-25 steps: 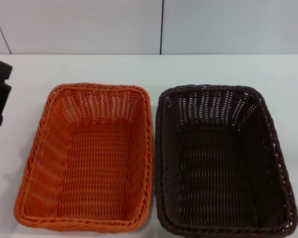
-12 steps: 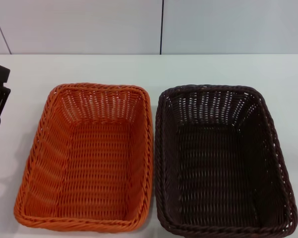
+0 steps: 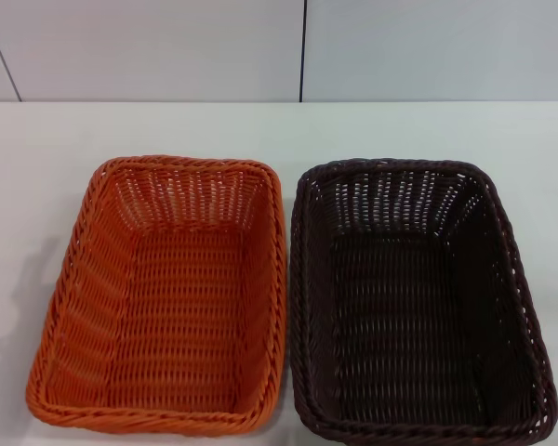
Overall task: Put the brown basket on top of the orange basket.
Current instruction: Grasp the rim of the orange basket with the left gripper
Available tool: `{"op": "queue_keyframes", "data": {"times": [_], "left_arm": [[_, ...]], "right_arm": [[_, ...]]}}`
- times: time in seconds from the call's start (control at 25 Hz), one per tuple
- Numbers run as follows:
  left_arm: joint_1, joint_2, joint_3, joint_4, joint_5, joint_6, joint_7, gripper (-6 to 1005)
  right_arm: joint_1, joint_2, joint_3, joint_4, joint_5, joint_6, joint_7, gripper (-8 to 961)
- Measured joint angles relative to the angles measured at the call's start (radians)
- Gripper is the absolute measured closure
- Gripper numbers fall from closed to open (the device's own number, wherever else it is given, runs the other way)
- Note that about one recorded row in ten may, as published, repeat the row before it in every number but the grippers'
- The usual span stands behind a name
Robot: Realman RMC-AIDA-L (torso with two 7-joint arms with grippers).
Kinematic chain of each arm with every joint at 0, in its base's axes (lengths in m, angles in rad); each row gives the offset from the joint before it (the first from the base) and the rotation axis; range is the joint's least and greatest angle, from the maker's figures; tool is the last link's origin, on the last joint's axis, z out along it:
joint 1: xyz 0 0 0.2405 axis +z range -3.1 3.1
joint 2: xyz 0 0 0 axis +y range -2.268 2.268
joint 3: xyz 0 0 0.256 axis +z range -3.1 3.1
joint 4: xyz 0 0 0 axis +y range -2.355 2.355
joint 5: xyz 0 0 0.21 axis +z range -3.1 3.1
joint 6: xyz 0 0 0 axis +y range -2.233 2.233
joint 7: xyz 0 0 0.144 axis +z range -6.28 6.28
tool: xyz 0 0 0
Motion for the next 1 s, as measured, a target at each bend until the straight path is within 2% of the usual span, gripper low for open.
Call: {"op": "queue_keyframes", "data": {"times": [0.2, 0.56, 0.6, 0.64, 0.72, 1.0], "left_arm": [[0.002, 0.0, -0.034, -0.002, 0.002, 0.008, -0.011, 182], [-0.004, 0.005, -0.032, 0.003, 0.009, 0.007, -0.041, 201], [-0.009, 0.008, -0.03, 0.021, 0.038, 0.006, -0.058, 200], [-0.029, 0.011, -0.029, 0.133, 0.116, 0.007, -0.172, 200], [-0.044, 0.013, -0.029, 0.188, 0.137, -0.004, -0.236, 200], [-0.08, 0.017, -0.008, 0.413, 0.143, -0.16, -0.505, 200]], "right_arm": [[0.0, 0.0, 0.0, 0.014, 0.0, 0.006, -0.002, 484], [0.01, -0.002, 0.0, 0.017, -0.001, 0.059, -0.002, 484], [0.011, -0.002, 0.0, 0.016, -0.001, 0.066, 0.0, 484], [0.012, -0.002, 0.0, 0.015, -0.001, 0.069, 0.0, 484], [0.013, -0.003, -0.002, 0.014, -0.001, 0.072, 0.0, 484], [0.018, -0.003, -0.003, 0.012, -0.016, 0.08, 0.0, 484]]}}
